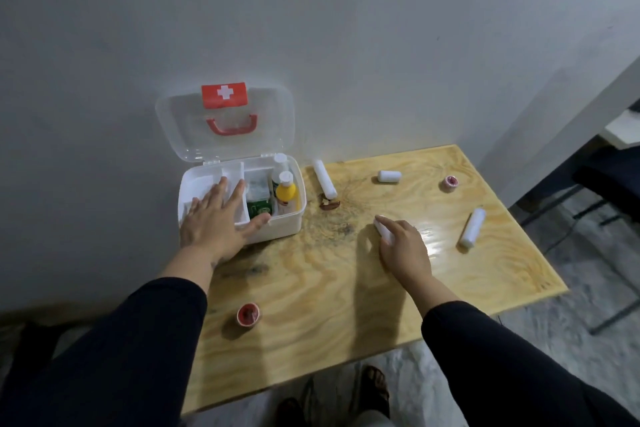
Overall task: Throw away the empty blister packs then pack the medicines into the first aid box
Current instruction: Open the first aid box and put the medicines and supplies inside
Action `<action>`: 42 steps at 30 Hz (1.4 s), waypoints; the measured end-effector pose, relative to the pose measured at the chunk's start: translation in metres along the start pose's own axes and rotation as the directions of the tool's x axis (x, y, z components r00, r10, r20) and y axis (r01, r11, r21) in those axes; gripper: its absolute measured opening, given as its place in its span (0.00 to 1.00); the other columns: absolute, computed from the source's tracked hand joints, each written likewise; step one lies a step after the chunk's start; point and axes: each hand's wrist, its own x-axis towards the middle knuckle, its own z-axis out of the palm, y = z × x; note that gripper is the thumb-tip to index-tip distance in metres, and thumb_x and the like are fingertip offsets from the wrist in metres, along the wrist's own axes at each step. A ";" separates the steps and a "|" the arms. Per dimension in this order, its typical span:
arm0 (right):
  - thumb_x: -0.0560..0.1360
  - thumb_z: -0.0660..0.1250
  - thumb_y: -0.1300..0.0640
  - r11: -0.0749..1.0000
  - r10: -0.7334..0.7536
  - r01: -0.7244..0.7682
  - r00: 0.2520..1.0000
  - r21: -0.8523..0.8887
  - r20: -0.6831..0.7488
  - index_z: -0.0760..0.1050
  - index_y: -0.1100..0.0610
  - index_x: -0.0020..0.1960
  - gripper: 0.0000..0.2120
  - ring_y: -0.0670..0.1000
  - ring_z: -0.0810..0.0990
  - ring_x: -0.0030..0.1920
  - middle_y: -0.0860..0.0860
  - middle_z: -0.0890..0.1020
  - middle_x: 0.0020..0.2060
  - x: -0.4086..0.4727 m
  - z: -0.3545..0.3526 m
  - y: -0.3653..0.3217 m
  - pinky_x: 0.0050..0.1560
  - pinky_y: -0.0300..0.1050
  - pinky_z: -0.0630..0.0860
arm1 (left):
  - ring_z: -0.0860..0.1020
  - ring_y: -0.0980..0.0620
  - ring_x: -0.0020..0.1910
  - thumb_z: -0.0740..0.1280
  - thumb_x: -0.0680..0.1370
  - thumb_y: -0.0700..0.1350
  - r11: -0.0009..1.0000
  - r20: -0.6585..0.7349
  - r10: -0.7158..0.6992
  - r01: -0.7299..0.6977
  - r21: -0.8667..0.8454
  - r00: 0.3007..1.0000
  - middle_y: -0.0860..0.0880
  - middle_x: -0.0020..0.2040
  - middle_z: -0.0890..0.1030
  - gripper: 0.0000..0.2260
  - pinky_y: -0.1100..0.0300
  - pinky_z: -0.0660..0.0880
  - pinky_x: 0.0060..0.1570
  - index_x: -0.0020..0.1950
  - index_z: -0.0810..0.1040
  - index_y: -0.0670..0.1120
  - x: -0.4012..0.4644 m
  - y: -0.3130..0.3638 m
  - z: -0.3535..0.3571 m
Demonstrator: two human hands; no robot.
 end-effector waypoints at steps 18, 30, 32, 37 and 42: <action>0.72 0.67 0.50 0.997 0.013 -0.016 0.999 0.081 0.046 0.72 0.52 0.66 0.22 0.58 0.74 0.60 0.54 0.76 0.60 0.130 0.055 -0.107 0.60 0.49 0.73 | 0.43 0.51 0.79 0.28 0.59 0.79 0.999 -0.051 -0.019 0.017 -0.038 0.998 0.54 0.79 0.37 0.48 0.48 0.43 0.76 0.77 0.39 0.61 0.005 -0.004 0.009; 0.73 0.67 0.59 0.869 0.100 -0.093 0.995 0.487 0.011 0.64 0.48 0.70 0.28 0.55 0.77 0.55 0.54 0.75 0.64 0.109 0.013 -0.109 0.49 0.49 0.77 | 0.41 0.52 0.79 0.32 0.62 0.77 1.000 -0.006 -0.008 0.008 -0.030 1.000 0.53 0.79 0.37 0.46 0.50 0.41 0.76 0.78 0.39 0.60 0.002 -0.002 0.003; 0.73 0.68 0.59 0.831 0.113 -0.096 0.994 0.548 0.004 0.62 0.50 0.72 0.30 0.55 0.76 0.60 0.53 0.73 0.67 0.104 -0.002 -0.115 0.52 0.47 0.76 | 0.40 0.52 0.79 0.35 0.63 0.76 0.999 0.015 -0.009 0.009 -0.035 1.000 0.53 0.79 0.37 0.45 0.50 0.41 0.76 0.78 0.39 0.59 0.000 -0.001 0.000; 0.73 0.68 0.56 0.784 0.051 -0.001 0.997 0.621 -0.062 0.64 0.49 0.71 0.28 0.53 0.76 0.60 0.52 0.74 0.65 0.089 -0.039 -0.144 0.55 0.50 0.78 | 0.41 0.50 0.79 0.37 0.63 0.76 0.998 0.058 -0.004 0.008 -0.057 0.998 0.52 0.79 0.38 0.46 0.48 0.41 0.75 0.78 0.40 0.58 -0.004 0.004 -0.010; 0.74 0.68 0.56 0.710 -0.086 0.082 0.996 0.699 -0.030 0.62 0.48 0.72 0.29 0.52 0.77 0.56 0.51 0.74 0.63 0.065 -0.054 -0.183 0.50 0.52 0.82 | 0.43 0.48 0.79 0.50 0.74 0.72 0.999 0.101 0.023 -0.020 -0.025 0.995 0.48 0.80 0.40 0.40 0.45 0.43 0.76 0.79 0.40 0.54 0.000 0.004 -0.020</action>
